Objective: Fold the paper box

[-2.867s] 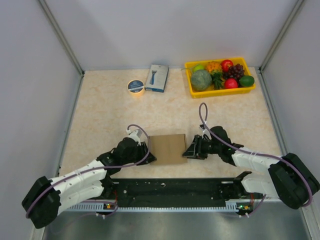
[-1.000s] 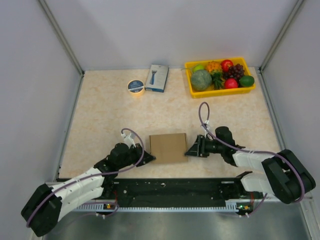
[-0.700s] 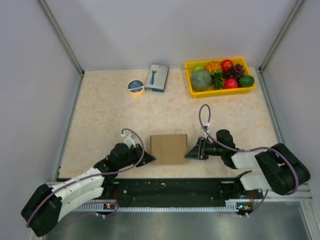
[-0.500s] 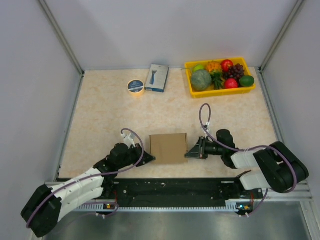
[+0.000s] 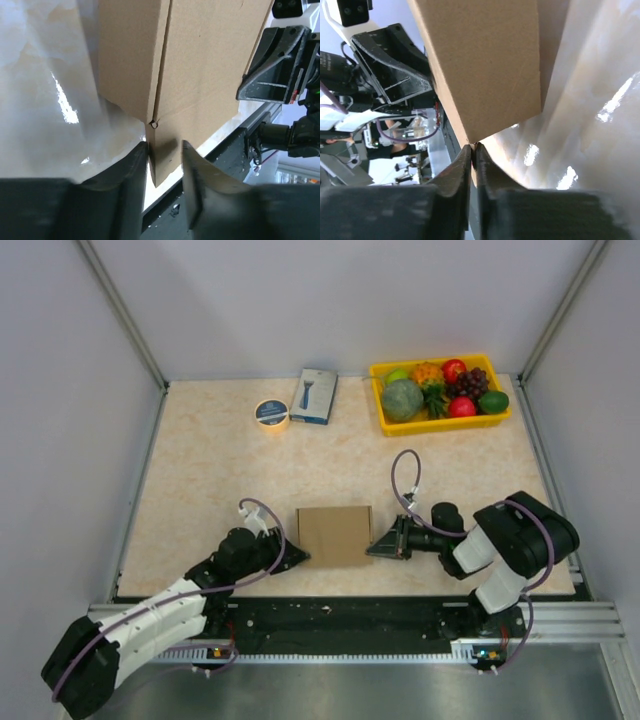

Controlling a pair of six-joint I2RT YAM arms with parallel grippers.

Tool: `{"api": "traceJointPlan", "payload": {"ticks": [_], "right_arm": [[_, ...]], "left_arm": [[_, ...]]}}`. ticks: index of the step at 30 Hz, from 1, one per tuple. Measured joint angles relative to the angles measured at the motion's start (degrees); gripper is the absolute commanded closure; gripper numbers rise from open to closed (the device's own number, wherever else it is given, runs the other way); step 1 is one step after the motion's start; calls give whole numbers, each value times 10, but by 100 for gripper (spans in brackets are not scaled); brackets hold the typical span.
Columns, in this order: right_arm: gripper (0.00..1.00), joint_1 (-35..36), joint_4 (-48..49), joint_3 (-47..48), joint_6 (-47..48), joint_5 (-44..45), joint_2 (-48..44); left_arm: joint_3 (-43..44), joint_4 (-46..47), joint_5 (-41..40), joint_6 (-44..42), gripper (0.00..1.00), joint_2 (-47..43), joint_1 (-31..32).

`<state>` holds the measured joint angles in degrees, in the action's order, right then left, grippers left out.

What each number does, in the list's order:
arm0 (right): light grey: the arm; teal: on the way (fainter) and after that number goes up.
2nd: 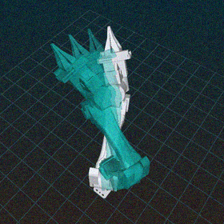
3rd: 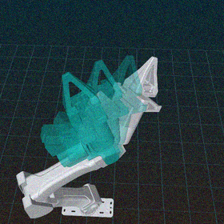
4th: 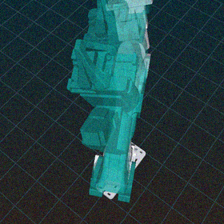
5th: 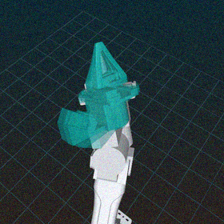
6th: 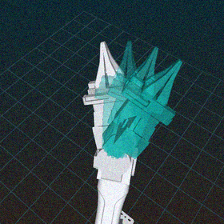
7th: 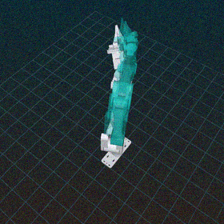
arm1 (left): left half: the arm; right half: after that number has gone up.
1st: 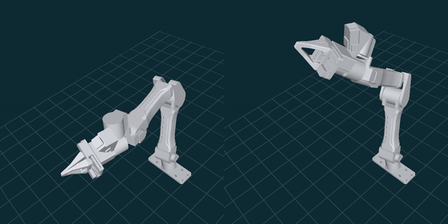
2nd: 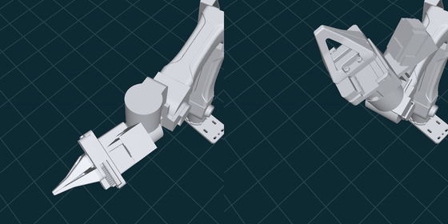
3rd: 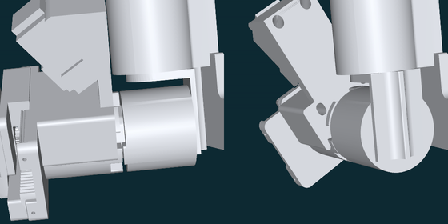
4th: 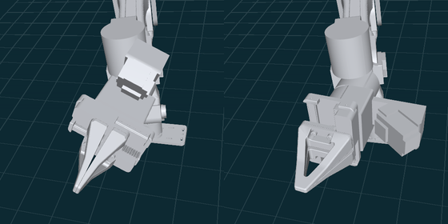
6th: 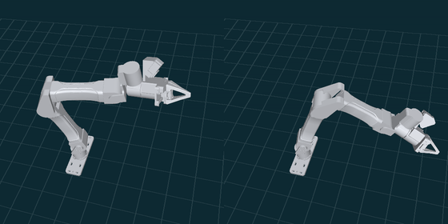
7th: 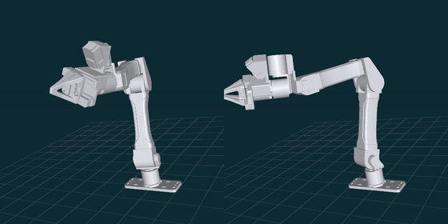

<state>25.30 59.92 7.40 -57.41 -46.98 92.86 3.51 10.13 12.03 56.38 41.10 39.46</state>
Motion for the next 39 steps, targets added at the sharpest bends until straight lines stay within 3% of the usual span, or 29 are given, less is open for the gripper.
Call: {"api": "traceJointPlan", "payload": {"ticks": [1, 4, 8, 11, 14, 19, 23, 26, 32, 36, 39], "right_arm": [[71, 0, 20, -3, -7, -4, 11], [57, 0, 61, -14, -22, -11, 24], [50, 0, 42, -22, -11, -18, -2], [41, -1, -57, -17, 28, -14, -86], [29, -1, -232, 15, 93, 16, -198], [28, -3, -432, 107, 189, 69, -288], [26, -4, -527, 159, 247, 95, -278], [25, -4, -576, 184, 282, 116, -269], [32, -4, -566, 196, 303, 117, -210], [49, 3, -538, 192, 288, 115, -187], [55, 9, -522, 192, 276, 115, -174]], "left_arm": [[0, -5, -1, -4, 39, -5, 0], [0, -34, -3, -16, 29, -31, 0], [17, -122, -12, -41, 11, -99, 0], [45, -190, -32, -59, 10, -147, 0], [85, -253, -57, -78, 7, -188, 0], [125, -281, -89, -100, 2, -175, -5], [161, -264, -88, -130, 2, -55, -27], [192, -239, -66, -156, 9, 38, -57], [210, -165, 3, -191, 23, 150, -108], [211, -127, 49, -194, 37, 181, -118], [218, -116, 83, -195, 42, 220, -121]]}}
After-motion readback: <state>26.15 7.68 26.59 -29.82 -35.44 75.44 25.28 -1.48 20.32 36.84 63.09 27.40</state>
